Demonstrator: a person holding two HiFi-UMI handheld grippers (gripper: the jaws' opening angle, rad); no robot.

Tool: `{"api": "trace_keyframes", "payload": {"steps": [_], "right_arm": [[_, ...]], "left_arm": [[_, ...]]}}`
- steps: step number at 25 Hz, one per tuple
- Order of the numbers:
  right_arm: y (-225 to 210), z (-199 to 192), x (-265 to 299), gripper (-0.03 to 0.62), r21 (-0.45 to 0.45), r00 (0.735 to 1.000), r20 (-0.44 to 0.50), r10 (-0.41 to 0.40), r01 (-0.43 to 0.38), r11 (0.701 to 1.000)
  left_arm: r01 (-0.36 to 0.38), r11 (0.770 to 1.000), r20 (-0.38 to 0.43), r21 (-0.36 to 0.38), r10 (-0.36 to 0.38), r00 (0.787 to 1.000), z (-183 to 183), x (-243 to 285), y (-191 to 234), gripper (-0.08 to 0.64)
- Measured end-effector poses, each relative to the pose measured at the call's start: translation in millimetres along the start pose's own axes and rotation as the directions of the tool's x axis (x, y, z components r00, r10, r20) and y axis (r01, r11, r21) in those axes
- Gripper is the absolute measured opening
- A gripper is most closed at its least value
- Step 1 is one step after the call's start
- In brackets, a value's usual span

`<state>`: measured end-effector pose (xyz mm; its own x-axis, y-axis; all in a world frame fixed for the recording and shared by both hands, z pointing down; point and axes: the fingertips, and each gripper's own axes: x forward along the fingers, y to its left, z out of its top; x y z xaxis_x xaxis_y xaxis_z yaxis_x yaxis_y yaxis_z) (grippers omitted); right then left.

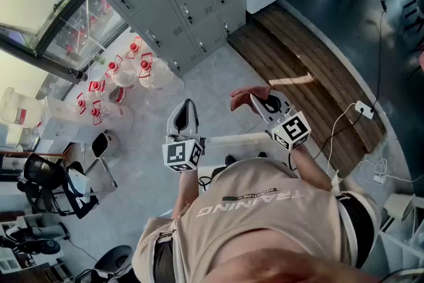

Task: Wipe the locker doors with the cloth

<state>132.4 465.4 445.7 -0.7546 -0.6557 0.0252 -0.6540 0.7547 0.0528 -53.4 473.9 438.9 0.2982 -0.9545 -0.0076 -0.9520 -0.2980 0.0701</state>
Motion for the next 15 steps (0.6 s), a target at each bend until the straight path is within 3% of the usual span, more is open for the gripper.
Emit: {"api": "trace_keyframes", "payload": {"steps": [5, 15], "right_arm": [[35, -12, 12, 0.028, 0.098, 1.000, -0.025, -0.008, 0.010, 0.995], [43, -10, 47, 0.028, 0.055, 0.991, -0.030, -0.134, 0.135, 0.989]], "left_arm": [[0.043, 0.999, -0.037, 0.009, -0.043, 0.998, -2, -13, 19, 0.005], [0.098, 0.995, -0.012, 0.004, -0.097, 0.995, -5, -12, 76, 0.005]]}}
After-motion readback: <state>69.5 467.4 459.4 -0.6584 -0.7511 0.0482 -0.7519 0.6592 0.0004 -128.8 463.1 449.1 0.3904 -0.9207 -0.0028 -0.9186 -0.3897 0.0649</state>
